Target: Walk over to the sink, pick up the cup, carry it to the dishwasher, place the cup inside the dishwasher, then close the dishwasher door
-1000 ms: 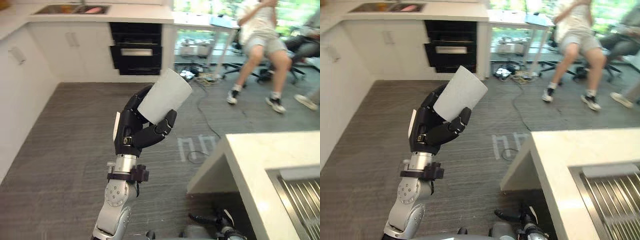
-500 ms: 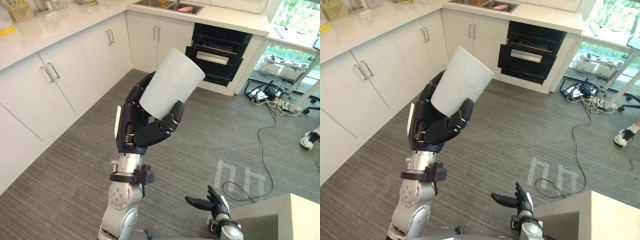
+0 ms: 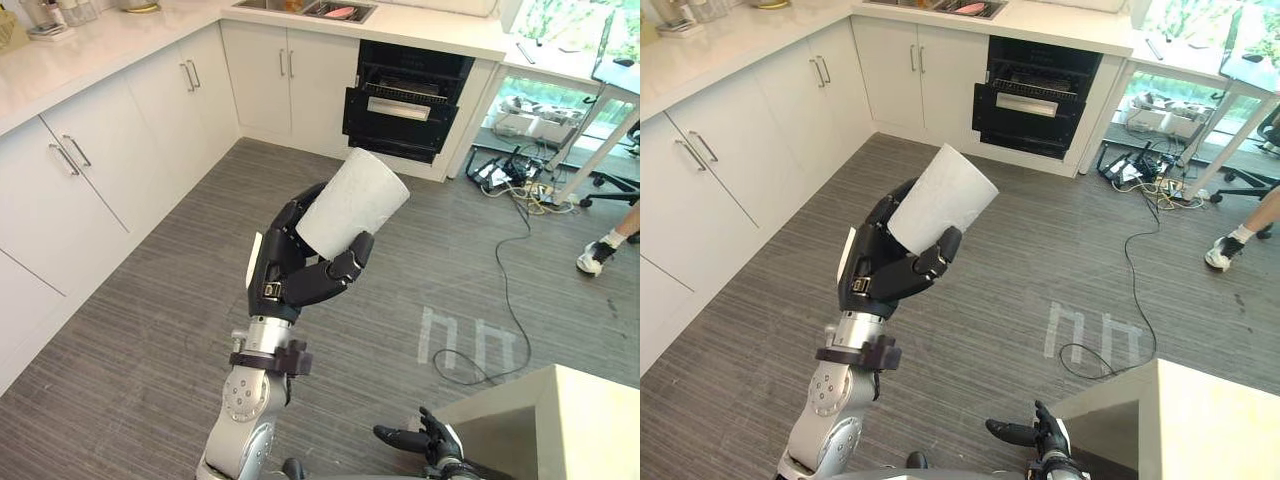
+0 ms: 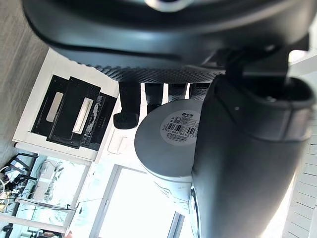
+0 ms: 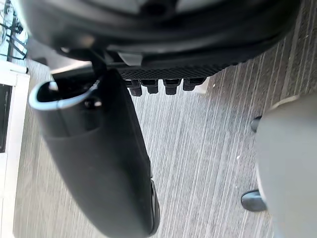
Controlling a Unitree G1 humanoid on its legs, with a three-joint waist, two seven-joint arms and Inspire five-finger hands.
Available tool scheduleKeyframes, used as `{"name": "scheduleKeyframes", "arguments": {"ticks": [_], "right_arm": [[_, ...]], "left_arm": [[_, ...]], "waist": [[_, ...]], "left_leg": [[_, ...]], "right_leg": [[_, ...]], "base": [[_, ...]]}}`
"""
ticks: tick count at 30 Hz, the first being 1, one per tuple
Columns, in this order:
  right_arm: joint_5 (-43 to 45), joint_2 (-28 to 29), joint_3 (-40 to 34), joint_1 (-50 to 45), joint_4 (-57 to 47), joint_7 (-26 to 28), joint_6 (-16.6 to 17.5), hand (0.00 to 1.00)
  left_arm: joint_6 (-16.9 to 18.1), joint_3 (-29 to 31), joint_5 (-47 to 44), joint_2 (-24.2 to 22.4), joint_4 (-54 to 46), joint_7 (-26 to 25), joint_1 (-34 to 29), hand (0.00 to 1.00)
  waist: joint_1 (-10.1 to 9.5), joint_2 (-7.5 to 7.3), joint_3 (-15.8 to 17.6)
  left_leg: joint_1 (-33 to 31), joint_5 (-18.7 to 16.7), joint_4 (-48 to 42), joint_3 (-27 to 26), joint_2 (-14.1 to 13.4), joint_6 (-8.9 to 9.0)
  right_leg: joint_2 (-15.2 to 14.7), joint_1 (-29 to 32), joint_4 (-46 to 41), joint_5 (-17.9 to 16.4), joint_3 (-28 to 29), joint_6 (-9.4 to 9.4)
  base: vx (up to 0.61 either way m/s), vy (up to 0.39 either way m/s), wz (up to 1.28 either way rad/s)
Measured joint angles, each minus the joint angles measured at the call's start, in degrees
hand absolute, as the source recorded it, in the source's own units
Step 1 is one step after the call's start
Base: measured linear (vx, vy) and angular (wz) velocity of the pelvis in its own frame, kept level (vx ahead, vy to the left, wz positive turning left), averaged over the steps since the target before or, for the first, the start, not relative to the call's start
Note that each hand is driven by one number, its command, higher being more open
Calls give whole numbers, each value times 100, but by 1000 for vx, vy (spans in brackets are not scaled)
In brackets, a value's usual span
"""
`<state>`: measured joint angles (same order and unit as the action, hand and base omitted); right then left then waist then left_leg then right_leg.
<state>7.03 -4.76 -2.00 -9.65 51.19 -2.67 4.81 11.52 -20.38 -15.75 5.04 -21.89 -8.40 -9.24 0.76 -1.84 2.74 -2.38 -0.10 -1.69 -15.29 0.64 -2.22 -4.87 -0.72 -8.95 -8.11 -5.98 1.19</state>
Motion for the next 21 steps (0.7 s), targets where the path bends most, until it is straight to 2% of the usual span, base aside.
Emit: {"name": "scheduleKeyframes", "arguments": {"ticks": [3, 4, 11, 17, 21], "right_arm": [[-49, 7, 4, -4, 43, -10, -2, 100], [-62, 14, -53, 71, 198, -84, -7, 100], [-60, 9, -84, 66, 228, -85, -7, 100], [-35, 8, -222, 122, 287, -146, -20, 100], [27, 8, -225, 252, 417, -181, -33, 100]], "left_arm": [[0, 80, 1, 60, 0, -2, -78, 0], [0, 420, -1, 42, -1, -12, -193, 0], [0, 420, -5, 22, 3, -7, -236, 0], [-47, 537, -142, -13, 600, 25, -547, 0], [-195, 665, -371, -69, 836, 54, -717, 0]], "waist": [[7, 1, -12], [52, 75, -49], [46, 92, -55], [16, 225, -84], [-38, 214, -73]], "left_leg": [[78, 193, 287, -4, 34, -32], [125, 574, 668, 47, 35, -74], [121, 577, 667, 99, 44, -75], [161, 592, 667, 225, 39, -56], [-39, 367, 403, 109, -37, 38]], "right_leg": [[14, 36, 52, 25, 117, 43], [85, 13, 321, 238, 96, 126], [78, -27, 354, 238, 29, 127], [87, -173, 551, 259, -162, 123], [133, -90, 661, 278, -27, 133]], "base": [[-82, 3, -1], [0, 0, 0], [0, 0, 5], [4, -14, 11], [18, -14, -13]]}}
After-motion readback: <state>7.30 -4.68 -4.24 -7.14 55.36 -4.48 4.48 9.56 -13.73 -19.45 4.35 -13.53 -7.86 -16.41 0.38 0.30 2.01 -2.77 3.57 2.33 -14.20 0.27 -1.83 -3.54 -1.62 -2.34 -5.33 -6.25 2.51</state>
